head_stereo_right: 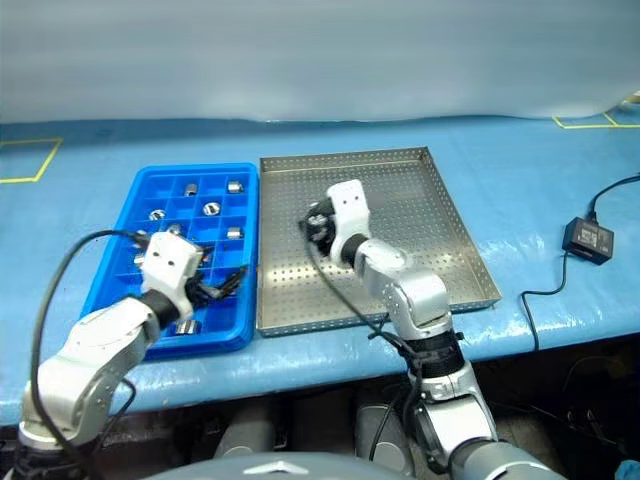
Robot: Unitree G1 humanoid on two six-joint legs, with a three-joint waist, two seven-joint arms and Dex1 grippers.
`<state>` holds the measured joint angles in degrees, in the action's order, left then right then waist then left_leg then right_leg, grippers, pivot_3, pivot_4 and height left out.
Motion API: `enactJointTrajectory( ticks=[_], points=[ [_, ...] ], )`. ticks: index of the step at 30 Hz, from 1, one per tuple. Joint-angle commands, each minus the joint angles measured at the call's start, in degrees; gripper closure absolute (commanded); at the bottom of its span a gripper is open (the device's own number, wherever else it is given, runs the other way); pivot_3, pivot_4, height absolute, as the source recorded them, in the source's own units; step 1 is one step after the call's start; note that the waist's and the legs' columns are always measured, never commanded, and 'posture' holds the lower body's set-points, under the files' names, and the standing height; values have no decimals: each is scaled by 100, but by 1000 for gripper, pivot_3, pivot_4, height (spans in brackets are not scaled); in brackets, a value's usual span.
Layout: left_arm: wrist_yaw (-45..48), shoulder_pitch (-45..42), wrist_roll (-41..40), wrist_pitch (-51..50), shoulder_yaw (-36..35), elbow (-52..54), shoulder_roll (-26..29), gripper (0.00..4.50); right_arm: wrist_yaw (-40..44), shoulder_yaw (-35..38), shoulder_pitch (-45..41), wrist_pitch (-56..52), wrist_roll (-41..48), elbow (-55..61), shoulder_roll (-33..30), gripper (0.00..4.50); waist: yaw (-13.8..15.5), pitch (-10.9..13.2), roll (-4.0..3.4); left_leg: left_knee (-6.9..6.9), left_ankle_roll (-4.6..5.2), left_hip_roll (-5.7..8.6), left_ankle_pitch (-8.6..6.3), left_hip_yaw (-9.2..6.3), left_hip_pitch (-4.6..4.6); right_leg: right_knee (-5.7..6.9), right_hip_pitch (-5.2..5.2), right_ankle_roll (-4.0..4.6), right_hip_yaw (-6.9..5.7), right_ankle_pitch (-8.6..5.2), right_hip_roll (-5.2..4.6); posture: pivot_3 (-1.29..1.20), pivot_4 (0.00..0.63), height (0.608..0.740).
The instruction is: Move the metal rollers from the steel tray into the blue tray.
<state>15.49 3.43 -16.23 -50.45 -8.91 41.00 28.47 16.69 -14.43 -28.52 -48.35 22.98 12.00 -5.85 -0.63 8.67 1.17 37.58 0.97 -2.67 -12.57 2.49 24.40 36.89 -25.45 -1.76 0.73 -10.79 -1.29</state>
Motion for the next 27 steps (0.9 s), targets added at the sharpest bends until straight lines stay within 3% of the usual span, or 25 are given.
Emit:
enactJointTrajectory(
  ticks=[1,16,27],
  points=[
    [-176,85,29,-128,-492,534,-1,639,386,-461,-320,152,-132,17,71,2777,46,0,0,2,0,1,0,1,0,0,1,0,0,0,-2,165,150,740],
    [-469,1489,62,-504,-1567,1502,-429,639,1197,-1196,-1458,1431,-929,-2347,1454,2777,492,-1,11,-3,-3,4,-1,-2,11,-10,-5,3,-14,-1,-13,343,150,740],
    [-421,1985,-46,-391,-1401,1897,-660,639,1490,-935,-2067,2477,-1027,-4340,2139,2777,798,-1,11,-5,-14,0,-8,-31,19,-33,-9,8,-49,-5,-24,448,150,740]
  ],
)
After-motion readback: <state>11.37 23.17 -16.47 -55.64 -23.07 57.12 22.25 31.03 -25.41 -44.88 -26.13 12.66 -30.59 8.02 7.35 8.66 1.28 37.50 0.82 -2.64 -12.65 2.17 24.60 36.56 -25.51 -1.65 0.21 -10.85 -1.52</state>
